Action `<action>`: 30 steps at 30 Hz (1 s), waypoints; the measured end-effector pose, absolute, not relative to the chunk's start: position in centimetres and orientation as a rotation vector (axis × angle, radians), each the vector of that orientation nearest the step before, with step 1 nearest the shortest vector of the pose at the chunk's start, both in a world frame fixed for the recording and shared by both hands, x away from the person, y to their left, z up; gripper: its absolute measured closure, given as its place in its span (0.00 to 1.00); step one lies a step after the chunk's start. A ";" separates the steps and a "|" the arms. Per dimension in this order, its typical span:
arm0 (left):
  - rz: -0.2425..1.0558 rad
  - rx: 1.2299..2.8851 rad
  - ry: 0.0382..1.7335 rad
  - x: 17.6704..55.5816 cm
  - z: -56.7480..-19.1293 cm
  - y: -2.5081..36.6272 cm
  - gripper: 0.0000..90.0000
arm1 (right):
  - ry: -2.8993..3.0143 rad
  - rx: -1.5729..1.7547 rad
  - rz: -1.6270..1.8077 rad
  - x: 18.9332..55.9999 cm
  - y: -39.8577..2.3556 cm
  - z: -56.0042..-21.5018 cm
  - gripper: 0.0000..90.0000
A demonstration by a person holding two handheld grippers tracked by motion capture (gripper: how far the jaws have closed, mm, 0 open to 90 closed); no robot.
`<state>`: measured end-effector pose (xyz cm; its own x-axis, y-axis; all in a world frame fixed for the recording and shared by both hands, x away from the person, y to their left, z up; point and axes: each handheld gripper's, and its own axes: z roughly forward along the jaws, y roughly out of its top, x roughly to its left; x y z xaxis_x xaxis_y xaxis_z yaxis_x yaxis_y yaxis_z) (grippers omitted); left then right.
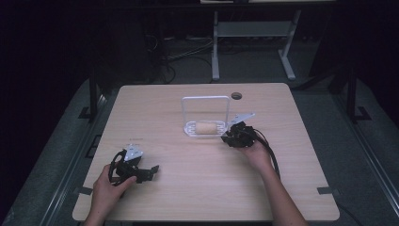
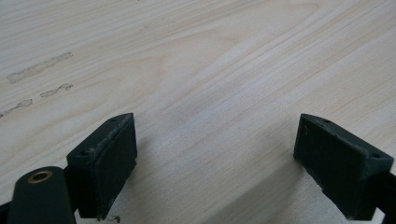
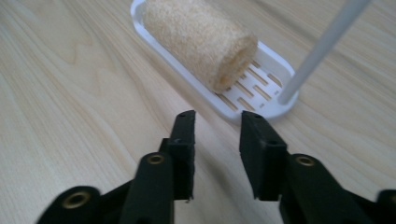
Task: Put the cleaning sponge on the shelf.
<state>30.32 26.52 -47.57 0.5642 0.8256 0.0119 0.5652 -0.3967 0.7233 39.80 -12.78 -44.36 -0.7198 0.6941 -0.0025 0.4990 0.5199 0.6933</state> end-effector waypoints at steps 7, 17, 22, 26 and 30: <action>0.488 2.114 1.109 30.3 -47.6 26.5 0.14 | 2.469 1.023 0.988 38.9 -14.1 -44.5 0.54; 0.488 2.114 1.109 30.3 -47.6 26.5 0.14 | 2.455 1.068 1.004 37.4 -15.6 -44.6 0.39; 0.489 2.114 1.108 30.3 -47.6 26.5 0.14 | 2.451 1.071 0.998 36.7 -16.1 -44.8 0.36; 0.489 2.115 1.108 30.3 -47.6 26.5 0.14 | 2.442 1.070 1.000 36.1 -16.7 -44.9 0.34; 0.489 2.115 1.108 30.3 -47.6 26.5 0.14 | 2.433 1.078 1.008 35.5 -17.2 -44.9 0.32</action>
<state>30.32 26.52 -47.57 0.5646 0.8253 0.0123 0.5652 -0.3975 0.7228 35.49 -17.20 -44.91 -0.6759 0.7369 0.0131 0.5300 0.4737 0.7033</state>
